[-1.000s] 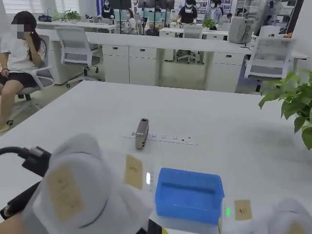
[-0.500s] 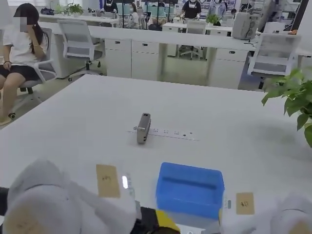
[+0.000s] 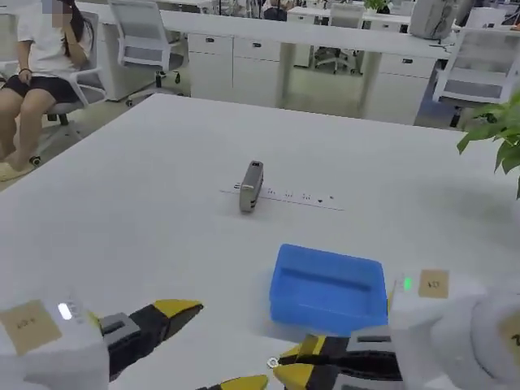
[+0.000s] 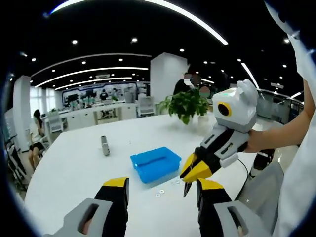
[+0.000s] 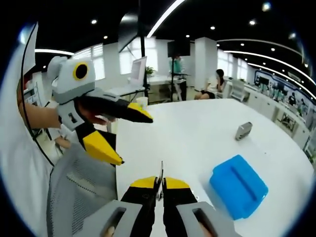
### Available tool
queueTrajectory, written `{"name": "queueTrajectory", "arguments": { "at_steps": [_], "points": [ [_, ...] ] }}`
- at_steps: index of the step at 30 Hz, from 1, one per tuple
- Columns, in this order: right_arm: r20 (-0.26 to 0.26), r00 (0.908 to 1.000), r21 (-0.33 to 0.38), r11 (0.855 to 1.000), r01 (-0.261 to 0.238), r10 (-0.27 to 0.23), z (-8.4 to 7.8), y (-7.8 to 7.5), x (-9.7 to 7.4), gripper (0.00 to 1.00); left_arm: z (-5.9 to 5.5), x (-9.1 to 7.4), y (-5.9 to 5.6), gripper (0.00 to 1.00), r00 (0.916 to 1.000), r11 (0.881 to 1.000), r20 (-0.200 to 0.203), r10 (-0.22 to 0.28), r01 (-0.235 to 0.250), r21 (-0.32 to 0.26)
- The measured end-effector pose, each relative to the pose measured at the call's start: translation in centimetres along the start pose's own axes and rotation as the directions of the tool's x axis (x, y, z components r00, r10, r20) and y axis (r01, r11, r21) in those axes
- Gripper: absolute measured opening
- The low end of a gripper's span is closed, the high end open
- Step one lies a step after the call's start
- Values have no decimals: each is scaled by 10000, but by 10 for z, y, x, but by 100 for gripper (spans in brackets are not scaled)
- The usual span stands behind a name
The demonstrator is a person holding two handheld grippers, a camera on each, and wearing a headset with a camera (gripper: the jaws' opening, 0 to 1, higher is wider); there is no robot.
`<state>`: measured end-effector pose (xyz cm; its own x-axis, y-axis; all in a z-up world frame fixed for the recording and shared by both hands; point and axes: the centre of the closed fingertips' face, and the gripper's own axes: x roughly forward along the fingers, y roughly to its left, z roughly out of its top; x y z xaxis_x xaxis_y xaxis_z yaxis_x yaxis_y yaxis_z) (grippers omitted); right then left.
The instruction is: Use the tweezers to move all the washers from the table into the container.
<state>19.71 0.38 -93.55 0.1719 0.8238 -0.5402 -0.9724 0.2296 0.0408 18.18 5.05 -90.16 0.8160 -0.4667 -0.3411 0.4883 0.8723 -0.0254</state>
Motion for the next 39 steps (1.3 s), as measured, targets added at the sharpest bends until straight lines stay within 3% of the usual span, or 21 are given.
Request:
{"name": "queueTrajectory", "arguments": {
  "at_steps": [3,6,8,12,15,17,19,21,22,24,27,32,34,39],
  "points": [
    [317,9990,337,9990,299,-310,2,-15,0,0,-18,-7,13,69,9970,9966,-227,734,-742,-362],
    [525,9946,655,9942,856,-891,1,-34,0,0,-39,-10,24,80,9893,9902,-578,1341,-1361,-313],
    [626,9930,902,9914,944,-1002,1,-43,1,0,-50,-10,29,85,9839,9862,-762,1616,-1638,-233],
    [658,9893,937,9879,1236,-1301,0,-55,5,0,-61,-9,39,95,9674,9715,-899,2369,-2360,202],
    [599,9889,952,9870,1297,-1357,-3,-63,13,0,-64,-7,45,99,9546,9567,-628,2911,-2902,224],
    [549,9887,964,9863,1335,-1392,-6,-66,16,1,-67,-5,44,99,9559,9582,-673,2859,-2853,188],
    [521,9894,1047,9861,1293,-1353,-8,-69,20,1,-70,-4,45,99,9515,9547,-777,2976,-2964,265],
    [493,9894,1083,9855,1306,-1366,-10,-71,23,1,-68,-4,48,99,9493,9512,-607,3084,-3068,342],
    [446,9893,1050,9854,1339,-1392,-12,-72,26,1,-70,-2,48,99,9509,9531,-651,3026,-3014,277],
    [401,9891,1017,9853,1370,-1417,-15,-74,30,1,-75,-3,47,99,9464,9512,-955,3087,-3074,283],
    [417,9885,1067,9844,1402,-1453,-19,-76,36,1,-73,-5,50,99,9418,9453,-821,3260,-3238,385],
    [136,9880,913,9842,1518,-1537,-29,-77,50,1,-66,-11,57,99,9327,9335,-389,3585,-3584,88],
    [161,9875,903,9838,1546,-1567,-29,-77,53,2,-68,-11,57,99,9332,9342,-489,3560,-3566,-38],
    [113,9877,741,9852,1546,-1559,-29,-78,59,2,-77,-5,49,99,9420,9469,-977,3212,-3181,461]
  ]
}}
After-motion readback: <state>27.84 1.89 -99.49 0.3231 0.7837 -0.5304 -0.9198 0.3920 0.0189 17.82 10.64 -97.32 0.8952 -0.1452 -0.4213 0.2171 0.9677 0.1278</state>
